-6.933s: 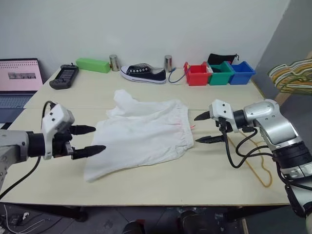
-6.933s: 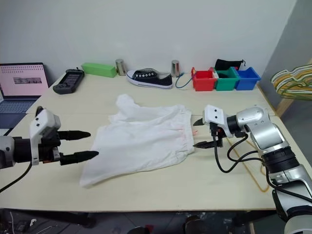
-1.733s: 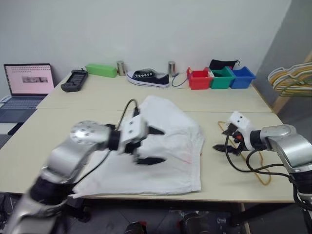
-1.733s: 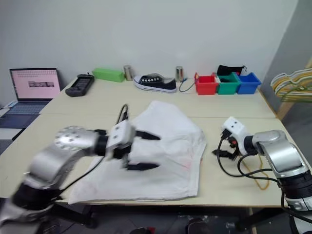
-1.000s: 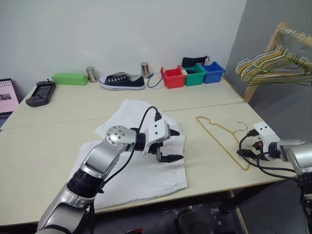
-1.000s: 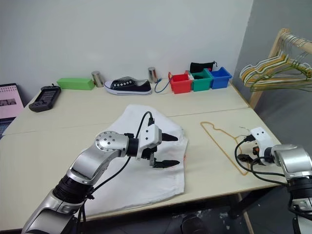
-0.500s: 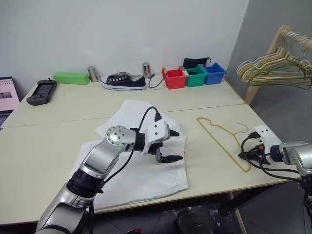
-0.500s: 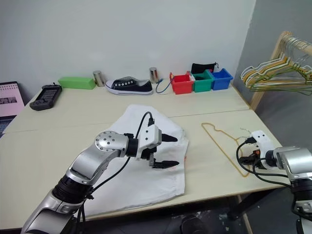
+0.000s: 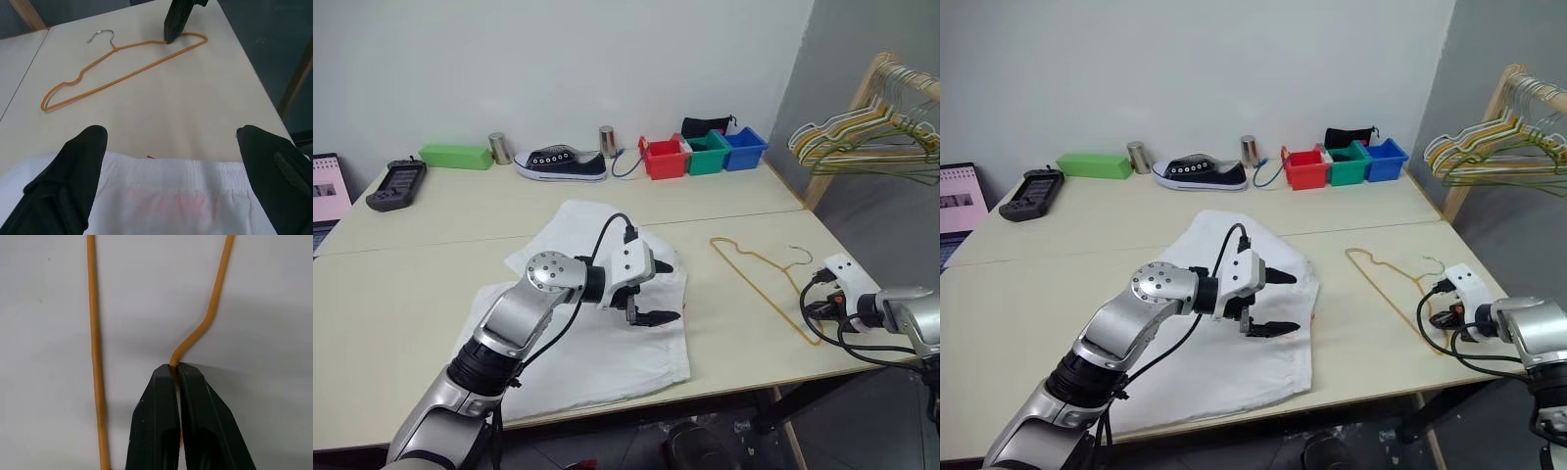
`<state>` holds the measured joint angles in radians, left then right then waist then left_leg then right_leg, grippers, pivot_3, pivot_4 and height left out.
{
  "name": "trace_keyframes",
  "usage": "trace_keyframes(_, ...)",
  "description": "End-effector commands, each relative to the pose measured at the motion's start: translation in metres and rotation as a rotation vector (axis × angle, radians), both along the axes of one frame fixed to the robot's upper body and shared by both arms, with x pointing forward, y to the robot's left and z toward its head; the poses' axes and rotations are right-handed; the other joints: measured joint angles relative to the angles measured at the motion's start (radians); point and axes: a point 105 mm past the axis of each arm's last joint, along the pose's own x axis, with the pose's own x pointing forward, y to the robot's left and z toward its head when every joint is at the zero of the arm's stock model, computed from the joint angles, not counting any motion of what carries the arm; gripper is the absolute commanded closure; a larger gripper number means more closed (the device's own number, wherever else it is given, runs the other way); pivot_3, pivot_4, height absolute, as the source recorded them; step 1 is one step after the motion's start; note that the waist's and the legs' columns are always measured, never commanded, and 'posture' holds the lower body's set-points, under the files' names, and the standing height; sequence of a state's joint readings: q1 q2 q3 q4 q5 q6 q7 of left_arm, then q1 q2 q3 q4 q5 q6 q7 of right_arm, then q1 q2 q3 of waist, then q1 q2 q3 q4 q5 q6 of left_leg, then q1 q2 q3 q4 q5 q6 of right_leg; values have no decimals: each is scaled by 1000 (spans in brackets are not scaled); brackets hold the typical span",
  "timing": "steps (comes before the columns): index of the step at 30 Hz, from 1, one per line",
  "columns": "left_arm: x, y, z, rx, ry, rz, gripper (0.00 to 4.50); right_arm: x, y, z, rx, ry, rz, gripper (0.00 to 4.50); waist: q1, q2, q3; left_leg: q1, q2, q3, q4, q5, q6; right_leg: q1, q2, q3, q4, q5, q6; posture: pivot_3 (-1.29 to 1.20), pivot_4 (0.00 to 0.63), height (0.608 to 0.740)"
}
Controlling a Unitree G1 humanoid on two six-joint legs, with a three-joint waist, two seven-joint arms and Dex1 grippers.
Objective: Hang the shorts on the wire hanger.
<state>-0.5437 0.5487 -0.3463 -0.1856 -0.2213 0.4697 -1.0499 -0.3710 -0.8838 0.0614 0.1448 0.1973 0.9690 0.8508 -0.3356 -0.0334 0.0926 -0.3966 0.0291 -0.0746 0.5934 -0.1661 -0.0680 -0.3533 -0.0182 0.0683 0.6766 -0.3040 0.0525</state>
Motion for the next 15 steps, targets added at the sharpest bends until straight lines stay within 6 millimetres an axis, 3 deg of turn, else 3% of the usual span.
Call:
trace_keyframes(1, 8, 2, 17, -19, -67, 12, 0, 14, 2, 12, -170, -139, 146, 4469, -5, 0, 0, 0, 0, 0, 0, 0, 0, 0, 0, 0, -1, 0, 0, -285, 42, 740)
trace_keyframes(4, 21, 13, 25, -24, -91, 57, 0, 32, 18, 50, -288, -329, 300, 4469, -17, 3, 3, 0, -2, 1, 0, 0, 0, 0, -1, 1, -2, 0, 1, -297, 40, 740)
trace_keyframes(9, 59, 46, 55, -52, -151, 195, 0, 58, 45, 111, -534, -662, 511, 4469, -43, 8, 7, -1, -3, 1, 0, 0, 0, -3, -2, 2, -1, 1, 2, -308, 36, 740)
trace_keyframes(15, 92, 78, 101, -116, -202, 297, 0, 78, 69, 155, -883, -1058, 708, 4469, -55, 9, 7, -3, -3, 2, -2, 0, 0, -5, -2, 2, -1, 3, 7, -300, 26, 740)
